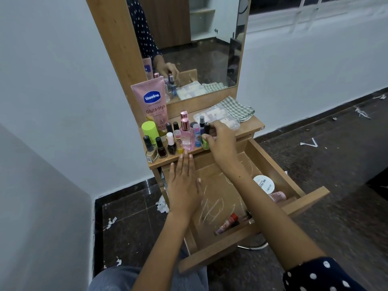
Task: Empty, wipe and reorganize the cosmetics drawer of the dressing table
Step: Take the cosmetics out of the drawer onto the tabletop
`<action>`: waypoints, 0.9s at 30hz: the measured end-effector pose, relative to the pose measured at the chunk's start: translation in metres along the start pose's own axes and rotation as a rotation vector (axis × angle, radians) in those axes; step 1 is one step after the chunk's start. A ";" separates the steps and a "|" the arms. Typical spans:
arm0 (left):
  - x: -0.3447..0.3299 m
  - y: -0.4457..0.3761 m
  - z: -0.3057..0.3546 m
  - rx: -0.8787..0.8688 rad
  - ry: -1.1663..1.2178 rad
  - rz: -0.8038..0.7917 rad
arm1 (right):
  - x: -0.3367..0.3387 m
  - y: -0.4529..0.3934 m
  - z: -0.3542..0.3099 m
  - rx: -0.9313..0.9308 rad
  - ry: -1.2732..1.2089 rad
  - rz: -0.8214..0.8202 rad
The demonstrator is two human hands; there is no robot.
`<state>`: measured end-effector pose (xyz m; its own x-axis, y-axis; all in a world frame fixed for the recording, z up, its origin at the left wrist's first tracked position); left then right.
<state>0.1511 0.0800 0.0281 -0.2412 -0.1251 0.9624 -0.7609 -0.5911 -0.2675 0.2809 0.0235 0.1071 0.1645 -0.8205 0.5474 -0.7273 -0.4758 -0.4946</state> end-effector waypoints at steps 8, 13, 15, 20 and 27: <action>0.001 0.000 -0.001 0.016 -0.002 -0.007 | 0.000 0.016 0.010 -0.041 -0.080 0.094; 0.000 0.000 -0.004 0.057 -0.024 -0.025 | -0.007 0.005 0.018 -0.103 -0.136 0.122; 0.001 0.000 -0.003 0.050 -0.014 -0.016 | -0.010 0.002 0.017 -0.103 -0.156 0.140; 0.003 0.000 -0.003 0.045 -0.005 -0.031 | -0.010 -0.001 0.018 -0.096 -0.171 0.157; 0.004 -0.001 -0.002 0.023 0.006 -0.008 | 0.011 0.046 -0.009 0.286 0.010 -0.386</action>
<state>0.1494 0.0816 0.0318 -0.2386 -0.1152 0.9643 -0.7488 -0.6105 -0.2582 0.2437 -0.0044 0.0964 0.3788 -0.5639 0.7338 -0.4012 -0.8146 -0.4189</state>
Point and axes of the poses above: each hand's wrist, its own y-axis away from the middle knuckle, its own x-axis out of the back of the hand, z = x × y, the point moved 10 cm from there along -y, towards the middle knuckle, and after that the axes turned 11 degrees about x, right-handed, at the moved point
